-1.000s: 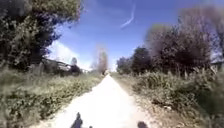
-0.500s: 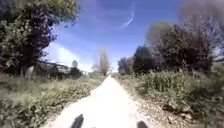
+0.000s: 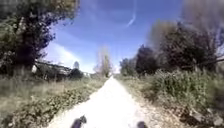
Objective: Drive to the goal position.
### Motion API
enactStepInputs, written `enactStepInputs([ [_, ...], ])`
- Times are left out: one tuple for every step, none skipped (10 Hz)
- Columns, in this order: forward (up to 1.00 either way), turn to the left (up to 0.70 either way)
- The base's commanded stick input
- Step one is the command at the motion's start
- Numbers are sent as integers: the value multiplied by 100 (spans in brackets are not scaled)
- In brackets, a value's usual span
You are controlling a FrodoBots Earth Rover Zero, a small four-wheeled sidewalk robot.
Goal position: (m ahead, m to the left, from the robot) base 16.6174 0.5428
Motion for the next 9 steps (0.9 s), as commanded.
enactStepInputs([
  [70, 0],
  [70, 0],
  [70, 0],
  [70, 0],
  [70, 0],
  [70, 0],
  [70, 0],
  [70, 0],
  [70, 0],
])
